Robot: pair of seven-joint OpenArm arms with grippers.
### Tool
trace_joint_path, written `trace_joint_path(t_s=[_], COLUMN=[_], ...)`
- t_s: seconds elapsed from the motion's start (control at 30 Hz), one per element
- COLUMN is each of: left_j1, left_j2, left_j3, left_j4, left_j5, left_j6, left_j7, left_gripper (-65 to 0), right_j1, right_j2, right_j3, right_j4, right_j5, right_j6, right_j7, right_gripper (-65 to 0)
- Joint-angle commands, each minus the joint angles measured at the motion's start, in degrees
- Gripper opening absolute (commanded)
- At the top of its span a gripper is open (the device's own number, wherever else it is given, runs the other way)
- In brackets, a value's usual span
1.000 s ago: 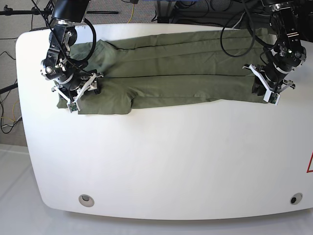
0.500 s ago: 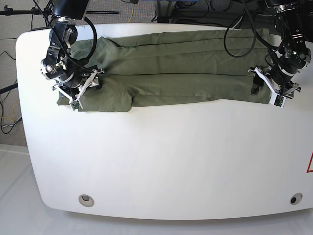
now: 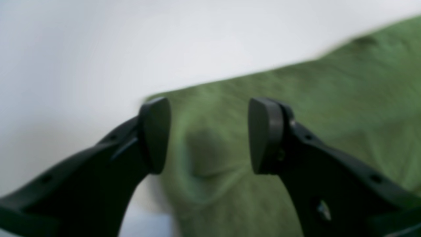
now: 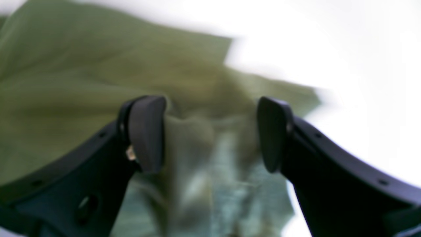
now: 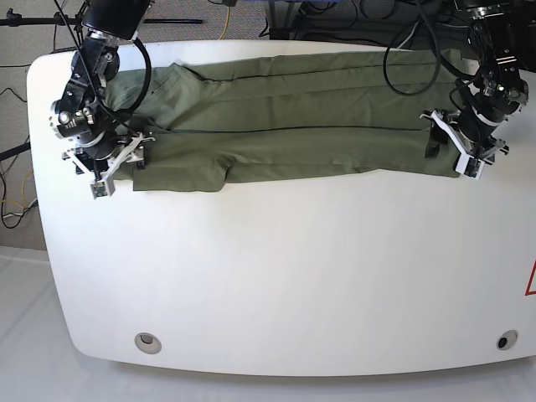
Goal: Fold the T-shirt properly
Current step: 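Reposition both grippers onto the folded bundle's ends and pinch the fabric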
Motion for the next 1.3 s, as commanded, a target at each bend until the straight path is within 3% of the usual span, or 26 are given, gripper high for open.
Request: trace_joint_path(t_s=[0.0, 0.07, 0.27, 0.37, 1.17, 1.27], left_j1=[-0.24, -0.28, -0.2, -0.24, -2.89, -3.68], left_j2=[-0.27, -0.02, 0.4, 0.6, 2.1, 1.99], left_j3=[-0.03, 0.03, -0.33, -0.28, -2.1, -2.05], left_j4=[1.39, 1.65, 2.78, 2.77, 3.26, 3.19], left_j5=[-0.53, -0.49, -0.43, -0.31, 0.47, 0.46], left_j6=[0.06, 0.0, -0.03, -0.07, 0.24, 0.41], left_j7=[-1.27, -1.27, 0.23, 0.67, 4.26, 4.35], left_gripper=[-34.9, -36.4, -57.7, -64.5, -65.0, -61.6], right_j1=[0.76, 0.61, 0.19, 0.29, 3.06, 4.08], right_j2=[0.83, 0.82, 0.79, 0.79, 1.3, 1.6], right_j3=[1.39, 1.44, -0.15, -0.55, -3.31, -3.78], right_j4=[0.62, 0.75, 0.31, -0.36, -9.1, -10.91], right_j5=[0.71, 0.52, 0.63, 0.78, 1.05, 1.05], right_j6=[-0.06, -0.03, -0.72, -0.73, -0.06, 0.09], right_j7=[3.32, 3.87, 4.47, 4.33, 5.67, 6.19], right_gripper=[-26.4, -27.5, -25.4, -25.3, -26.8, -26.4])
